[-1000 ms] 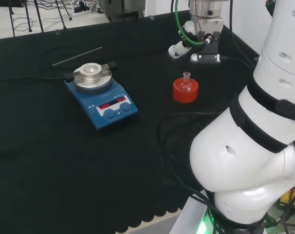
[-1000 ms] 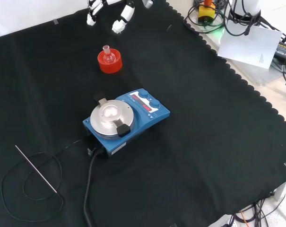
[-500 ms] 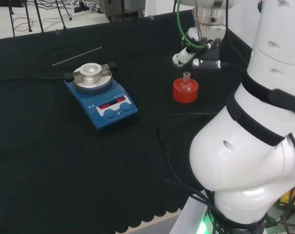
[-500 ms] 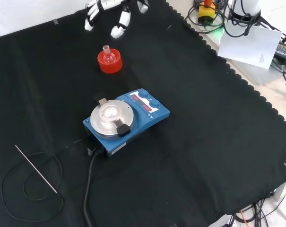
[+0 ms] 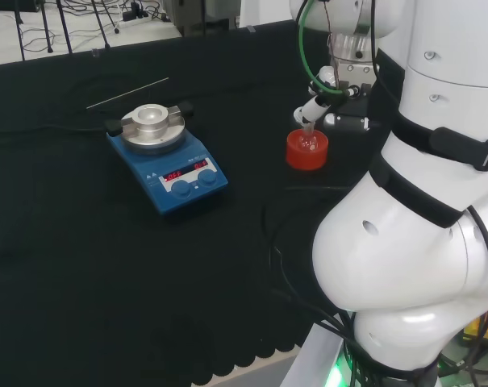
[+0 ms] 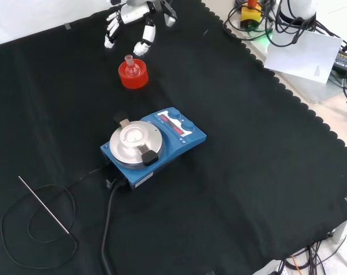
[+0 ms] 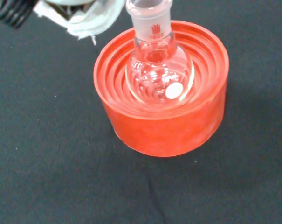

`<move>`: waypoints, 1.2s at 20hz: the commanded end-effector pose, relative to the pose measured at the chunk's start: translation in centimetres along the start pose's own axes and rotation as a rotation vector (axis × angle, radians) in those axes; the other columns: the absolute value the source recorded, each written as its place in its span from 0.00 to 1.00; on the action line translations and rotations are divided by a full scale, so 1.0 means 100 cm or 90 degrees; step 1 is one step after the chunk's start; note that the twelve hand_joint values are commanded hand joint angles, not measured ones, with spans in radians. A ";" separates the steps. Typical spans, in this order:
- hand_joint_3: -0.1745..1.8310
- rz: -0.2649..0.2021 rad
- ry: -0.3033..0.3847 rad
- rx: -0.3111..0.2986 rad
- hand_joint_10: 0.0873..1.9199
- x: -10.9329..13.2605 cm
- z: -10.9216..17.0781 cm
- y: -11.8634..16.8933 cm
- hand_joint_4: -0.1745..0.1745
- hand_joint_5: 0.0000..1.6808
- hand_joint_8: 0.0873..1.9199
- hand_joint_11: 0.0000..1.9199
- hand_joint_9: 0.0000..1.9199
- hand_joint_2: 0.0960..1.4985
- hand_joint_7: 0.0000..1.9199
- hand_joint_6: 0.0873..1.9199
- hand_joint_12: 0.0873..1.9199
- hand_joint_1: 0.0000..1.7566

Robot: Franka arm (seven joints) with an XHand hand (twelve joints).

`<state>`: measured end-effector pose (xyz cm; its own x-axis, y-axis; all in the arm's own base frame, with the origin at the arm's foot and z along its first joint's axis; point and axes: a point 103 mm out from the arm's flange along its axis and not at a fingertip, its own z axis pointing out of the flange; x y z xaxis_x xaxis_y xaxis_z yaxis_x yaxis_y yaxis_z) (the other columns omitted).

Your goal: Pick up the round-bottom flask.

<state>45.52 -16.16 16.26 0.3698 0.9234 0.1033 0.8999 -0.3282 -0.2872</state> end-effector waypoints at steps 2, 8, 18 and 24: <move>0.41 -0.003 0.002 -0.002 0.33 -0.002 0.017 0.007 0.36 0.34 0.31 0.06 0.24 0.37 0.16 0.00 0.71 0.49; 0.42 0.004 -0.004 0.008 0.33 -0.012 0.029 0.011 0.36 0.35 0.32 0.07 0.24 0.36 0.17 0.00 0.71 0.50; 0.43 0.017 -0.022 0.009 0.33 -0.010 0.040 0.011 0.36 0.36 0.31 0.07 0.25 0.36 0.17 0.00 0.70 0.51; 0.43 0.017 -0.019 0.008 0.33 -0.018 0.040 0.016 0.36 0.37 0.31 0.07 0.25 0.36 0.17 0.00 0.70 0.50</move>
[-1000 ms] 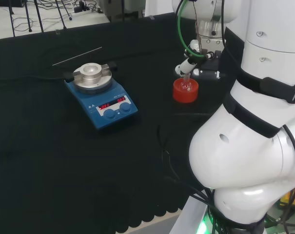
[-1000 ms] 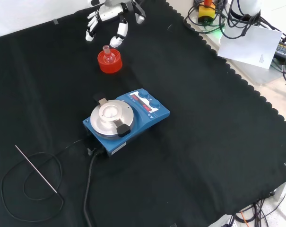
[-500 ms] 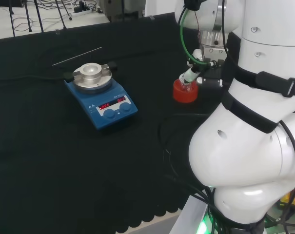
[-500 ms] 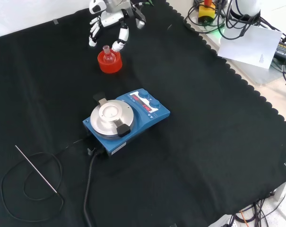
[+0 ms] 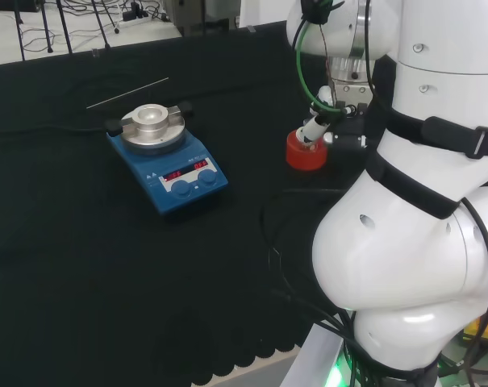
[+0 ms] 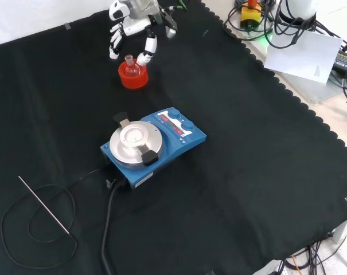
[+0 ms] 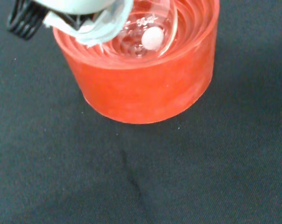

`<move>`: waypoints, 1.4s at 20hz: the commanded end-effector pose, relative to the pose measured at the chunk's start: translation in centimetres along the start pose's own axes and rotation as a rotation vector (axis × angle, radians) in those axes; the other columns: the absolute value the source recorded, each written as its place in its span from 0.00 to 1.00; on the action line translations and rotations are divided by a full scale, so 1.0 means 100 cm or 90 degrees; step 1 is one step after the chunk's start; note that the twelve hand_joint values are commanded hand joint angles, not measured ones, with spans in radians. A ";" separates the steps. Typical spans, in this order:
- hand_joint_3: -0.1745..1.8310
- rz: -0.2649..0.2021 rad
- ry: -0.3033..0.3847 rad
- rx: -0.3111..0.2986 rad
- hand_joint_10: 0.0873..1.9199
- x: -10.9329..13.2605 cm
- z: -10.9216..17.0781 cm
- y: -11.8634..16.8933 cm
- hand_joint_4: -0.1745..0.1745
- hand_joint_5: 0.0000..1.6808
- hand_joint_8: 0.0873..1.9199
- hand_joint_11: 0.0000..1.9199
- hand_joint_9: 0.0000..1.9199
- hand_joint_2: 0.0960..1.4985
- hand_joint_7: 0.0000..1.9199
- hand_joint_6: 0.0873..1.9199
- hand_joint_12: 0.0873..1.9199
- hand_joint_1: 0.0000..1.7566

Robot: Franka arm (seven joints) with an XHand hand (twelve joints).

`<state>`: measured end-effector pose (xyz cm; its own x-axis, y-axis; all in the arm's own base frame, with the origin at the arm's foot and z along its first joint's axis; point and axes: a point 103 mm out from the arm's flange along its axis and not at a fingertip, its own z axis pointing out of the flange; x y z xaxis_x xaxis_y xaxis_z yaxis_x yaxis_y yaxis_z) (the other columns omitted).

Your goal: Pick up the round-bottom flask.

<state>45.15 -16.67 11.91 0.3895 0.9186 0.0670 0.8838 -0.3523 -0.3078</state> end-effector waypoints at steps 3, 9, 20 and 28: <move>0.43 0.002 -0.010 -0.009 0.33 -0.009 -0.001 0.008 0.37 0.40 0.31 0.08 0.26 0.37 0.18 0.00 0.70 0.50; 0.41 0.003 -0.022 -0.027 0.30 -0.007 -0.002 0.009 0.38 0.40 0.30 0.10 0.28 0.39 0.20 0.20 0.69 0.51; 0.40 0.005 -0.038 -0.034 0.30 0.001 0.001 0.010 0.38 0.36 0.30 0.11 0.29 0.40 0.20 0.32 0.69 0.51; 0.40 0.003 -0.033 -0.039 0.30 -0.004 -0.002 0.014 0.38 0.36 0.30 0.11 0.29 0.41 0.20 0.33 0.69 0.51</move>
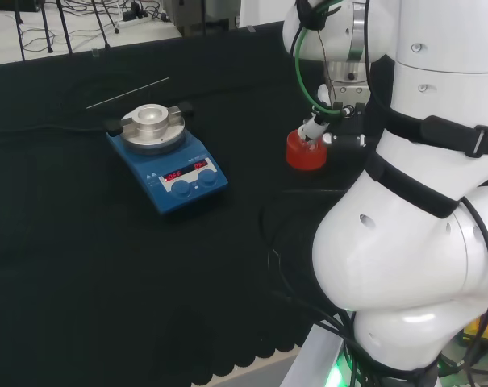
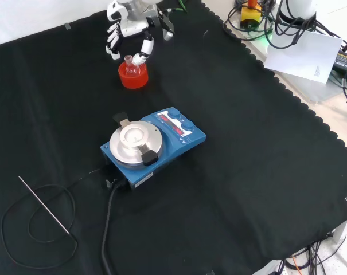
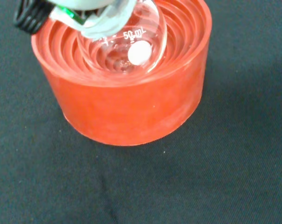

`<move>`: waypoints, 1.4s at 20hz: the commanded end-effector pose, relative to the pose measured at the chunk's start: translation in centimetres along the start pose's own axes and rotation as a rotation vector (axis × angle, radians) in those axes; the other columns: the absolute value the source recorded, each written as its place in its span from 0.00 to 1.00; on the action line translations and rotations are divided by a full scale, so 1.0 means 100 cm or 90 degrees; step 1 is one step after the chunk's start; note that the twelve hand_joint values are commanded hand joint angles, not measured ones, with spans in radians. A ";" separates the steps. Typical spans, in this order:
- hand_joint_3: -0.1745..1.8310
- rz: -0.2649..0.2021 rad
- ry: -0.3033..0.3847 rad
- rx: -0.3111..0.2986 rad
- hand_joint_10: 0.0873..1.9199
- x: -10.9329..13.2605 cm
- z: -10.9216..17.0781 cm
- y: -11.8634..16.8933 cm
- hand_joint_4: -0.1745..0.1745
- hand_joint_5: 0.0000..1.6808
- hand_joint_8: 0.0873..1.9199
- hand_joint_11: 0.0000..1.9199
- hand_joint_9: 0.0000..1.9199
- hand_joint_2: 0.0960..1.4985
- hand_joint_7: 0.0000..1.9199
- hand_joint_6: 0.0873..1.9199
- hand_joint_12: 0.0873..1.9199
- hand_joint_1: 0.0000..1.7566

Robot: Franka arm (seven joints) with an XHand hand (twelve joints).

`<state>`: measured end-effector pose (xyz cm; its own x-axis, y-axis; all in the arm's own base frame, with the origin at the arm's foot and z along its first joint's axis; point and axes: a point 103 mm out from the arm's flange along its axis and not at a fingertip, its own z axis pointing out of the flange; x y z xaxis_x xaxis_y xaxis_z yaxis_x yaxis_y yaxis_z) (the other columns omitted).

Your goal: Pick up the round-bottom flask.

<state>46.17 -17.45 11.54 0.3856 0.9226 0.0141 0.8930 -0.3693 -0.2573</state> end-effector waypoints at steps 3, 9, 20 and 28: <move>0.40 -0.003 -0.001 -0.010 0.30 0.000 -0.002 0.001 0.38 0.37 0.31 0.12 0.29 0.41 0.20 0.33 0.69 0.51; 0.40 -0.004 -0.004 -0.014 0.31 0.001 -0.003 0.001 0.39 0.40 0.31 0.13 0.30 0.42 0.20 0.35 0.69 0.51; 0.40 -0.012 -0.017 -0.012 0.30 0.006 0.000 0.001 0.38 0.45 0.31 0.14 0.31 0.42 0.21 0.38 0.69 0.52; 0.35 -0.010 -0.037 -0.032 0.30 0.008 -0.003 0.003 0.60 0.54 0.31 0.16 0.32 0.49 0.22 0.43 0.68 0.55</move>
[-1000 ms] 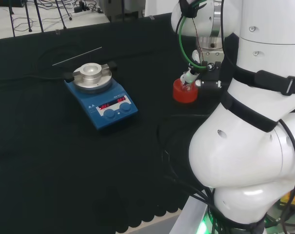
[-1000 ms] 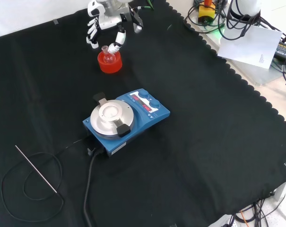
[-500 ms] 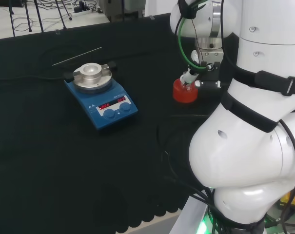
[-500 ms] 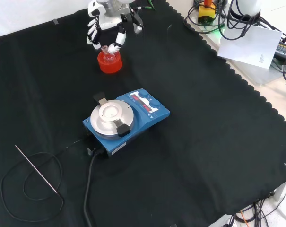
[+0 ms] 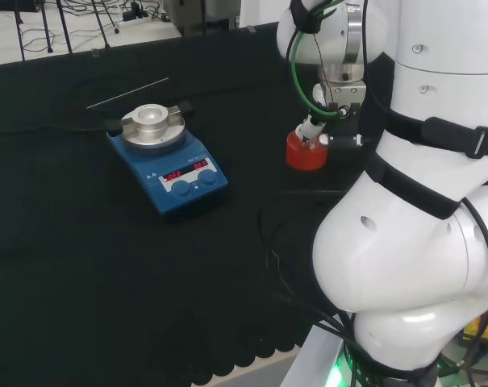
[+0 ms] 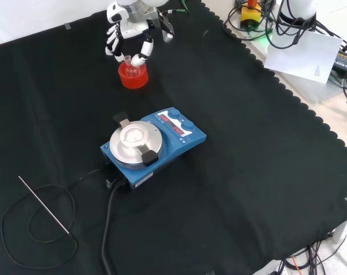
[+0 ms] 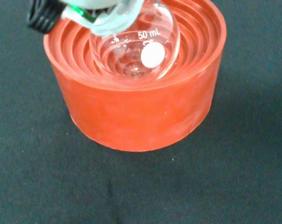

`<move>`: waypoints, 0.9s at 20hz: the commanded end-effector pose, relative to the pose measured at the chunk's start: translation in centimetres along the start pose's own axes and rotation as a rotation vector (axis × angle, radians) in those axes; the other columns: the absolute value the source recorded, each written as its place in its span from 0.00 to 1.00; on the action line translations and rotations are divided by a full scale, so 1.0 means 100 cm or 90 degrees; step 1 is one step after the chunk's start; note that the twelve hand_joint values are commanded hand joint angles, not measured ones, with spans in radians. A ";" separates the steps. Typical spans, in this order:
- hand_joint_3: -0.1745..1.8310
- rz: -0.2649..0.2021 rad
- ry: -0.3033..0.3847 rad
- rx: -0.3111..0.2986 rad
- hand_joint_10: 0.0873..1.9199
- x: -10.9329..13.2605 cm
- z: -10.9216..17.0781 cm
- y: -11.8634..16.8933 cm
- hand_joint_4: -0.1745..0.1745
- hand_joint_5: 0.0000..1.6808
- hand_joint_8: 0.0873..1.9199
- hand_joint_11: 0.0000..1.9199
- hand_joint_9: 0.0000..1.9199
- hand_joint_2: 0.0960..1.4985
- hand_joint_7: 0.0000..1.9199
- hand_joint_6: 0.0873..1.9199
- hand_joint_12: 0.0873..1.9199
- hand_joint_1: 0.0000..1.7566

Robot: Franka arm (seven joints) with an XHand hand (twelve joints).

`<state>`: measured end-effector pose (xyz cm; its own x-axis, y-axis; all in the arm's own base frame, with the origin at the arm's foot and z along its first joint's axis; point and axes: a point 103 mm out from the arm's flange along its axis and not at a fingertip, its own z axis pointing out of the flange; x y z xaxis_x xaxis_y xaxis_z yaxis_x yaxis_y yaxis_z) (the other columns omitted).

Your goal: Pick up the round-bottom flask.

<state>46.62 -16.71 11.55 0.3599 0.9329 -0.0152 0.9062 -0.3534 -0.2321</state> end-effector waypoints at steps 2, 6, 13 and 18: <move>0.27 0.007 -0.025 -0.020 0.30 0.001 -0.004 0.002 0.89 0.60 0.31 0.19 0.34 0.56 0.23 0.46 0.67 0.58; 0.32 0.016 -0.037 -0.031 0.25 0.003 -0.009 0.002 1.00 0.63 0.29 0.27 0.39 0.53 0.27 0.49 0.63 0.60; 0.39 0.008 -0.028 -0.026 0.24 0.006 -0.031 0.000 1.00 0.63 0.28 0.30 0.42 0.49 0.28 0.51 0.62 0.60; 0.41 0.002 -0.029 -0.024 0.23 0.012 -0.055 -0.007 1.00 0.63 0.28 0.31 0.42 0.48 0.28 0.52 0.61 0.60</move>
<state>47.41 -16.32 14.49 0.3648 0.9289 -0.0637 0.9086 -0.3701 -0.1936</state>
